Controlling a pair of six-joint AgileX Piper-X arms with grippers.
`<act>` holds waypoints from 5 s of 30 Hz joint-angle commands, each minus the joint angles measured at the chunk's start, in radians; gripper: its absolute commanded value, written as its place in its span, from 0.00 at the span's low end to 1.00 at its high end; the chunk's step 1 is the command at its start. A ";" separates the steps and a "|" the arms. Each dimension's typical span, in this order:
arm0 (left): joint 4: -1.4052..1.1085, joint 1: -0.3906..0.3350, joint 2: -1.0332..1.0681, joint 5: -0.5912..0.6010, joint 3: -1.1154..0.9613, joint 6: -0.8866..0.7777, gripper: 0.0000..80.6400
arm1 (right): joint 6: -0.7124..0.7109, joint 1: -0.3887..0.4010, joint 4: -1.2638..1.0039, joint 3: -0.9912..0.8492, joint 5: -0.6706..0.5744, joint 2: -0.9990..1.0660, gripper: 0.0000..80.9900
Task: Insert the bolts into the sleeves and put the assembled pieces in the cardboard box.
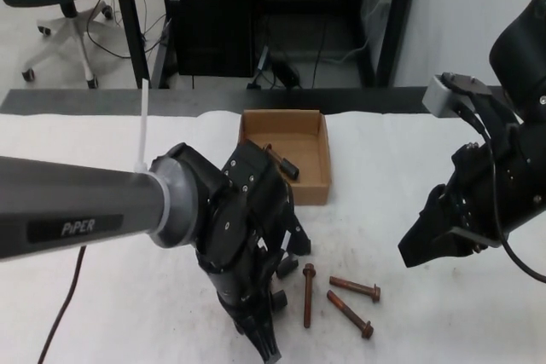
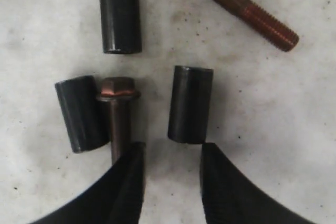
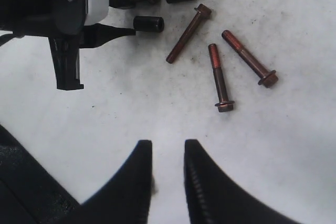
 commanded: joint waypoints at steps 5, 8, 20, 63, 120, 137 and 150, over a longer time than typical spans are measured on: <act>0.116 0.000 -0.007 -0.073 -0.057 0.006 0.41 | -0.005 -0.003 -0.002 -0.002 -0.018 -0.012 0.26; 0.135 0.000 -0.023 -0.108 -0.092 0.006 0.41 | -0.008 -0.003 -0.002 -0.002 -0.018 -0.012 0.26; 0.119 0.000 -0.030 -0.063 -0.154 0.006 0.41 | -0.008 -0.003 -0.002 -0.002 -0.018 -0.012 0.26; 0.130 0.007 0.046 -0.108 -0.154 0.006 0.41 | -0.008 -0.003 -0.023 -0.002 -0.018 -0.012 0.26; 0.113 0.023 0.103 -0.024 -0.154 0.007 0.41 | -0.008 -0.003 -0.034 -0.002 -0.018 -0.012 0.26; 0.043 0.024 0.136 -0.021 -0.154 0.007 0.41 | -0.008 -0.003 -0.034 -0.002 -0.018 -0.012 0.26; 0.072 0.032 0.126 -0.039 -0.154 0.035 0.00 | -0.008 -0.003 -0.034 -0.002 -0.018 -0.012 0.26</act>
